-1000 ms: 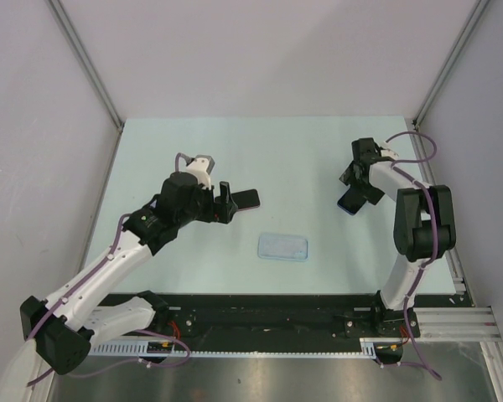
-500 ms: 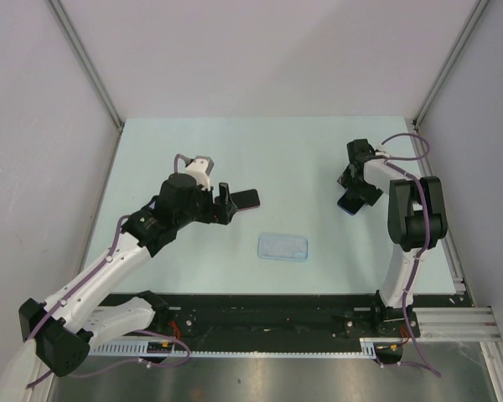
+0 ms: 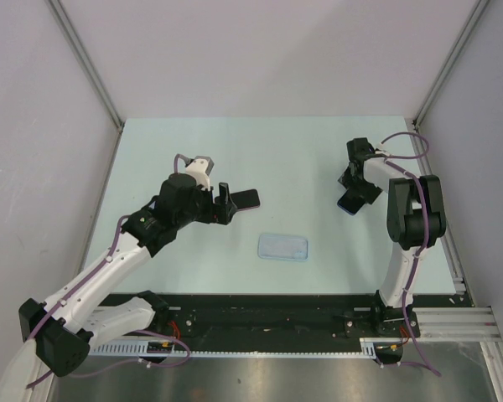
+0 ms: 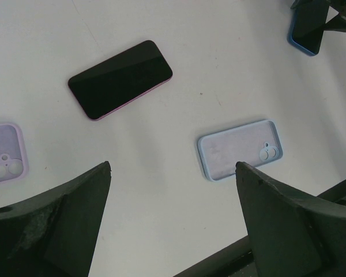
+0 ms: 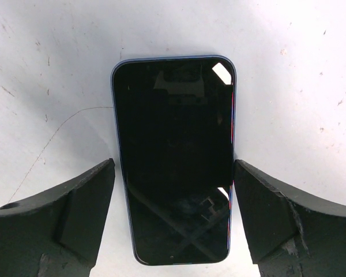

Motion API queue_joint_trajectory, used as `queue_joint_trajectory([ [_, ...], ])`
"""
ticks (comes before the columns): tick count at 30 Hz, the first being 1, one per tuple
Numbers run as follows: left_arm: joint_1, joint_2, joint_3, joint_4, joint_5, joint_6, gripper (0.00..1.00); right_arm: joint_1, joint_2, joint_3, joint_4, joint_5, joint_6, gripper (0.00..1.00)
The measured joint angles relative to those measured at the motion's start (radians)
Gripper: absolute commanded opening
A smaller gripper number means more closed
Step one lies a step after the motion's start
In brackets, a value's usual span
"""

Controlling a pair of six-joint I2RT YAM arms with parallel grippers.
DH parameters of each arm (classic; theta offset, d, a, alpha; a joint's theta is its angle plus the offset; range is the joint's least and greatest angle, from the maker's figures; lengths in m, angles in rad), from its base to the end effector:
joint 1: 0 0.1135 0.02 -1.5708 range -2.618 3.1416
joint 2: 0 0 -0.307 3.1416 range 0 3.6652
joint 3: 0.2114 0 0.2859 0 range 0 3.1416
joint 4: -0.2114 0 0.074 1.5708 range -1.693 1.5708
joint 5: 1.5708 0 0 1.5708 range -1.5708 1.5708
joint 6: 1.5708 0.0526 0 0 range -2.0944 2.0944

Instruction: Put the phone into the phone case

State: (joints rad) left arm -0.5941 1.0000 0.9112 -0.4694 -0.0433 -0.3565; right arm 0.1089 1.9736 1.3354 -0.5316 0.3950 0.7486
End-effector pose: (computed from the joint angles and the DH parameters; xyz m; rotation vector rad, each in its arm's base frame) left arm 0.2045 -0.1354 0.3398 0.2315 2.1597 -0.5093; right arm 0.4480 0.0286 0.1648 0.9200 2.4406 -0.2541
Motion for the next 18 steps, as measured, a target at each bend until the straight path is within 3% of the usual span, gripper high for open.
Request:
queue_joint_trajectory([
  [5,0.0,0.0,0.0,0.0,0.0,0.0,0.93,0.0,0.0,0.0,-0.001,0.0,-0.008,0.82],
  [14,0.001,-0.002,0.0,0.0,0.0,0.0,0.93,0.003,-0.001,-0.002,0.028,-0.031,-0.102,0.65],
  [18,0.002,-0.009,0.0,0.0,0.0,0.0,0.93,0.01,-0.019,-0.029,0.059,-0.061,-0.162,0.62],
])
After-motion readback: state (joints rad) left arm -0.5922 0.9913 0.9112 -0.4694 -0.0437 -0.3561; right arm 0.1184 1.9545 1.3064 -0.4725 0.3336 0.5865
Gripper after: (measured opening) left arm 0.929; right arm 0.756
